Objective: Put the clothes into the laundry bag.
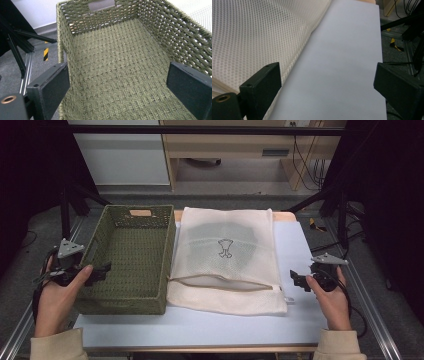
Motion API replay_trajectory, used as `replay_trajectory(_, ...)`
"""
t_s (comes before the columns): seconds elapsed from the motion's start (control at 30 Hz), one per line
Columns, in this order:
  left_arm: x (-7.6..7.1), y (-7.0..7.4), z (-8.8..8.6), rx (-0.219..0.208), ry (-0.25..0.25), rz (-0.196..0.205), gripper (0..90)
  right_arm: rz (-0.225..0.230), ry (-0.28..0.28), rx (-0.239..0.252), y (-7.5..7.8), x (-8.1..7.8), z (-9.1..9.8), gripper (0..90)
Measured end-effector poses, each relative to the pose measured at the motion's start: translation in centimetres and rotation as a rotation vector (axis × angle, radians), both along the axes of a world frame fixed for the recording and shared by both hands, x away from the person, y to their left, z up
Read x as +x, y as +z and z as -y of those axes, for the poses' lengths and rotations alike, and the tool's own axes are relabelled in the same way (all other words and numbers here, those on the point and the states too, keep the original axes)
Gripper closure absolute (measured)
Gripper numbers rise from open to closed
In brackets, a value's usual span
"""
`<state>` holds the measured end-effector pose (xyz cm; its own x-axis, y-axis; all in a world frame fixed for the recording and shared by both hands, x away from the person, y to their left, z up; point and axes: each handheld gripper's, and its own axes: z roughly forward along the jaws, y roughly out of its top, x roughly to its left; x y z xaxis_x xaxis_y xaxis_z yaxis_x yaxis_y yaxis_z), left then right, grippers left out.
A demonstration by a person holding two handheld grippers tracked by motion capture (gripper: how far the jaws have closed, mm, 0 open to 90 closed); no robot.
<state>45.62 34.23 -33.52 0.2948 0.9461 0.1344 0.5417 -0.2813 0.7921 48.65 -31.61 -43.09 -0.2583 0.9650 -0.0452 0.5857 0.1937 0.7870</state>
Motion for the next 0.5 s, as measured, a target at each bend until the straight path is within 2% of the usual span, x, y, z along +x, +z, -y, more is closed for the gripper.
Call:
replay_trajectory(0.17,0.1,-0.3,-0.2,0.005,0.007,-0.01,5.0,0.01,0.006,-0.054,-1.8,-0.5,0.6,8.0)
replay_trajectory(0.33,0.1,-0.3,-0.1,0.01,0.013,-0.008,5.1,0.026,-0.008,-0.032,-3.5,-1.2,1.1,7.9)
replay_trajectory(0.5,0.0,-0.1,0.1,0.014,0.008,-0.004,5.2,-0.009,-0.027,-0.049,-4.4,-1.1,1.4,7.6)
